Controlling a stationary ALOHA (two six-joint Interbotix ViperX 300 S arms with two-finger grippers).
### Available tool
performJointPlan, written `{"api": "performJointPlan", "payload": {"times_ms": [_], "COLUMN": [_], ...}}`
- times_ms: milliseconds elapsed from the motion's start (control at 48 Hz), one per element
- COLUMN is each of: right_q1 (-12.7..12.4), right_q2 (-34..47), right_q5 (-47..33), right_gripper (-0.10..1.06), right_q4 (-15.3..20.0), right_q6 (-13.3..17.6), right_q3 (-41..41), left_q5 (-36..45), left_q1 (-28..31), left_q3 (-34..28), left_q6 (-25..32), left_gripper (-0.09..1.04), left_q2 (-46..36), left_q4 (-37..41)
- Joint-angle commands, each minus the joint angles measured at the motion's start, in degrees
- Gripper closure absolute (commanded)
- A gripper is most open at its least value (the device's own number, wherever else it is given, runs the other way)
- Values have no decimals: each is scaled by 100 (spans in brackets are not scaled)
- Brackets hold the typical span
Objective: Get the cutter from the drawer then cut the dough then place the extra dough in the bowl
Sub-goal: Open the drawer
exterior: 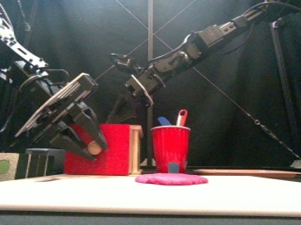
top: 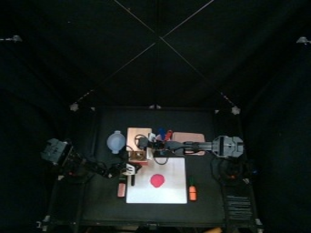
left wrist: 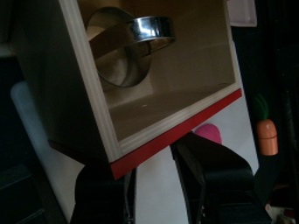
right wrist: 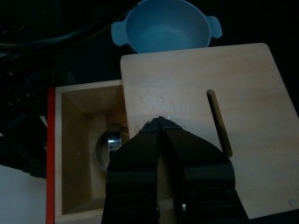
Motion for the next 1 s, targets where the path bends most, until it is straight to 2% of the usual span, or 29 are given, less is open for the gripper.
{"api": "performJointPlan", "payload": {"times_ms": [21, 667, 750, 1000], "right_q1": [-44, -44, -44, -44], "right_q2": [-35, -26, -26, -26], "right_q5": [70, 79, 79, 79], "right_gripper": [93, 93, 93, 93], "right_q4": [0, 0, -9, -9], "right_q6": [9, 9, 9, 9], "right_q3": [-44, -44, -44, -53], "left_q5": [44, 44, 44, 44], "left_q1": [-176, -299, -299, -299], "left_q3": [-141, -211, -193, -167], "left_q6": [26, 26, 35, 44], "left_gripper": [44, 41, 38, 14], "left_q2": [-26, 97, 97, 88], "left_q4": [-26, -97, -79, -53]}}
